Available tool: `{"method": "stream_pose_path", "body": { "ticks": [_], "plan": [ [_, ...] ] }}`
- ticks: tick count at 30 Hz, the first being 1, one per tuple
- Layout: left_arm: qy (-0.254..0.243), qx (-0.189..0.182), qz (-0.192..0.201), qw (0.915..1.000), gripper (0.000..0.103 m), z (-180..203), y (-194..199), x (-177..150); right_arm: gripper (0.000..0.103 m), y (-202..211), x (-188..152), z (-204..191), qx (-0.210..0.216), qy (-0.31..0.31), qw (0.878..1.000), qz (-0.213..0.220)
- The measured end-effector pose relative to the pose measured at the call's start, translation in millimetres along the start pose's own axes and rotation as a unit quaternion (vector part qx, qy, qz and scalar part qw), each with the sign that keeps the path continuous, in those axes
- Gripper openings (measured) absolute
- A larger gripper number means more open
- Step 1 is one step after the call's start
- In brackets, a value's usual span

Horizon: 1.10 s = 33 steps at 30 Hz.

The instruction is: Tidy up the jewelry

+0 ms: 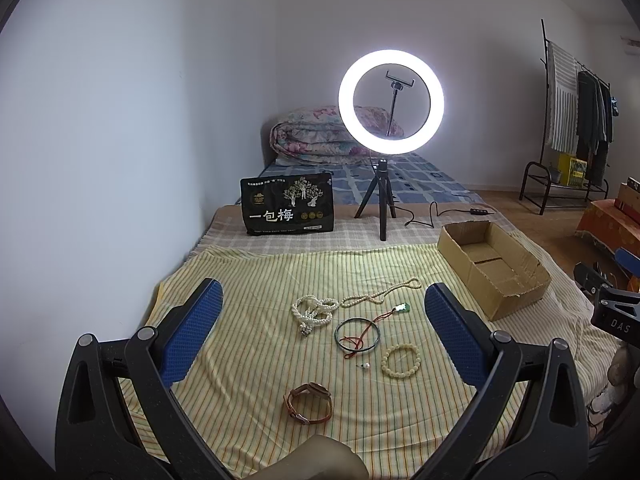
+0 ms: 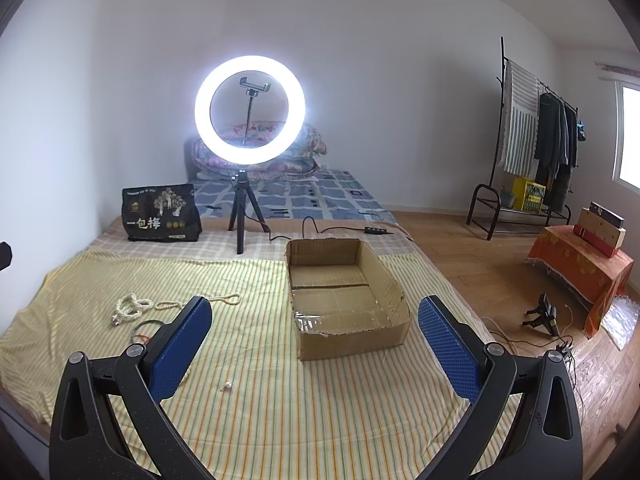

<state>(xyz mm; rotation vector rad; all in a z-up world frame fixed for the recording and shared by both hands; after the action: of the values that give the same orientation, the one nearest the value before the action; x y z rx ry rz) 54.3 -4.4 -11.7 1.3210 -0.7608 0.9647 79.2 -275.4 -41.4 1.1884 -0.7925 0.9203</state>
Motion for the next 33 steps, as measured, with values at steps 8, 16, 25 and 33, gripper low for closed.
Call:
{"method": "stream_pose_path", "body": {
  "ticks": [8, 16, 25, 33],
  "plan": [
    [0.003, 0.0, 0.004, 1.0, 0.103, -3.9, 3.4, -0.9, 0.102, 2.2, 0.5, -0.4, 0.0, 0.0, 1.0, 0.001],
    [0.004, 0.0, 0.005, 1.0, 0.103, -4.2, 3.5, -1.0, 0.102, 4.4, 2.9, -0.7, 0.002, 0.001, 1.0, 0.001],
    [0.003, 0.0, 0.005, 1.0, 0.103, -4.2, 4.2, -1.8, 0.102, 3.0, 2.4, -3.2, 0.002, 0.004, 1.0, 0.0],
    [0.003, 0.0, 0.006, 1.0, 0.103, -4.3, 4.0, -2.7, 0.102, 1.9, 1.3, -3.9, 0.001, 0.006, 1.0, -0.001]
  ]
}}
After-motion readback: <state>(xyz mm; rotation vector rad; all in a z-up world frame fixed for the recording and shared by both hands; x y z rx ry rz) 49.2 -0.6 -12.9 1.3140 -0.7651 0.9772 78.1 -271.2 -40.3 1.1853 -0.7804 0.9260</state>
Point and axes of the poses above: each gripper's, at about its wrist camera, not at the fingertips, and y roughly against the way its jaws point, z to its right, x to its top, the point moved 6 cm from there along -y, roughly the way its jaws point, and after that the axes turned 8 degrees about y, right-handed, at the moved point
